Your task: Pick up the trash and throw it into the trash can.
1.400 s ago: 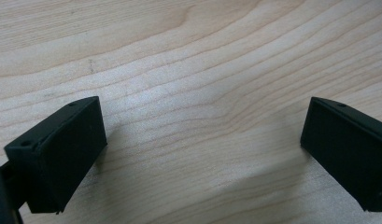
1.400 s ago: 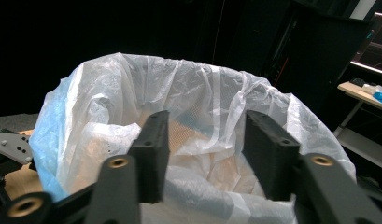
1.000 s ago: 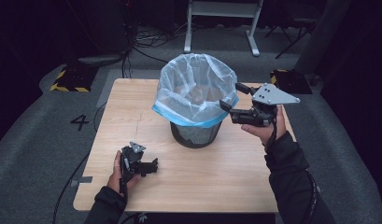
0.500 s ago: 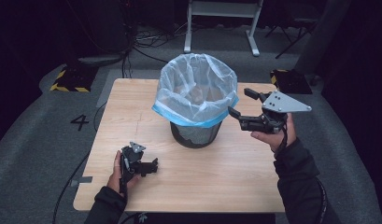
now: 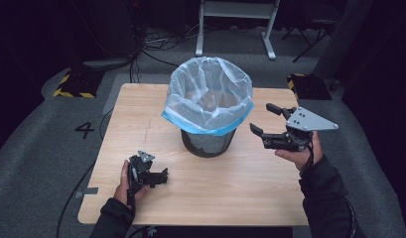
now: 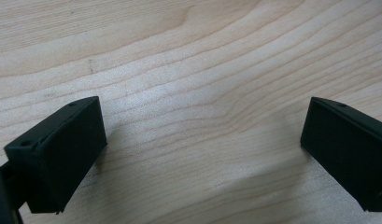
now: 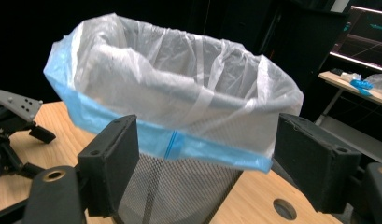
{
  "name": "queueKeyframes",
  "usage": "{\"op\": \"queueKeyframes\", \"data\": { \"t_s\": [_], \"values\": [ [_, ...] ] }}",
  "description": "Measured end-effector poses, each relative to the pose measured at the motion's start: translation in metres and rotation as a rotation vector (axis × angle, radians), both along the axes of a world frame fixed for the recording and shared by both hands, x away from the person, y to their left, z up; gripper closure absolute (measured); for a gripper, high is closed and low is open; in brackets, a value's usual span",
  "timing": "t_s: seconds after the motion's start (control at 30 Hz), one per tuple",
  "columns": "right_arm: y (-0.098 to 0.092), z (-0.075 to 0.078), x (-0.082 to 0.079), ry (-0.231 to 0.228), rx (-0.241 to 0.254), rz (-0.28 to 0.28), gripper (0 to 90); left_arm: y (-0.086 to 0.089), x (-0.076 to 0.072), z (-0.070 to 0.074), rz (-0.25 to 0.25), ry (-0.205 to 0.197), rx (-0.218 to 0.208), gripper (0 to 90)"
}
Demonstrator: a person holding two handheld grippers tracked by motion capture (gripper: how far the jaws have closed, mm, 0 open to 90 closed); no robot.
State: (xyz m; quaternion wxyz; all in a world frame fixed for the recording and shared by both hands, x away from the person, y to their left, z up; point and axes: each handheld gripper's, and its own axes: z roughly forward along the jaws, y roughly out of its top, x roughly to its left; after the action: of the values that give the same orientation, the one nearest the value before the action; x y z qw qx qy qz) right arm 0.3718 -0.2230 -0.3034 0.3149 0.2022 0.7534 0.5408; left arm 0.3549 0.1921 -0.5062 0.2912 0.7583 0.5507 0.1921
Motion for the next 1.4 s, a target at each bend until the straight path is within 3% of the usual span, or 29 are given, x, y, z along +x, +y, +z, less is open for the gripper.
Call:
{"op": "queueKeyframes", "data": {
  "t_s": [0.47,0.77,0.87,0.93,1.0,1.07,1.1,1.17,1.23,1.27,1.4],
  "values": [
    [-0.006,-0.030,-0.002,0.042,-0.077,-0.009,21.8,0.000,0.000,0.000,0.000,0.000,0.000,0.4],
    [-0.013,-0.052,-0.002,0.092,-0.086,-0.005,21.7,0.000,0.000,0.000,0.001,0.001,-0.002,0.4],
    [-0.015,-0.064,-0.002,0.126,-0.094,-0.022,21.7,0.000,0.000,0.000,0.000,0.000,0.000,0.4],
    [-0.018,-0.074,-0.001,0.133,-0.129,-0.037,21.7,0.000,0.000,0.000,-0.001,-0.001,0.002,0.3],
    [-0.024,-0.093,-0.002,0.185,-0.151,-0.043,21.7,0.000,0.000,0.000,-0.002,-0.001,-0.007,0.2],
    [-0.026,-0.096,-0.002,0.190,-0.163,-0.046,21.7,0.000,0.000,0.000,-0.002,0.000,-0.005,0.2],
    [-0.030,-0.111,-0.003,0.234,-0.168,-0.053,21.7,0.000,0.000,0.000,-0.003,-0.001,-0.007,0.2],
    [-0.032,-0.117,-0.002,0.239,-0.185,-0.056,21.7,0.000,0.000,0.000,-0.003,-0.001,-0.007,0.2],
    [-0.040,-0.134,-0.004,0.283,-0.221,-0.073,21.3,0.000,0.000,0.000,-0.003,0.000,-0.006,0.2],
    [-0.040,-0.134,-0.004,0.283,-0.221,-0.073,21.3,0.000,0.000,0.000,-0.003,0.000,-0.006,0.2],
    [-0.053,-0.159,-0.008,0.340,-0.258,-0.083,21.1,0.000,0.000,0.000,-0.001,0.001,-0.003,0.2]
  ]
}}
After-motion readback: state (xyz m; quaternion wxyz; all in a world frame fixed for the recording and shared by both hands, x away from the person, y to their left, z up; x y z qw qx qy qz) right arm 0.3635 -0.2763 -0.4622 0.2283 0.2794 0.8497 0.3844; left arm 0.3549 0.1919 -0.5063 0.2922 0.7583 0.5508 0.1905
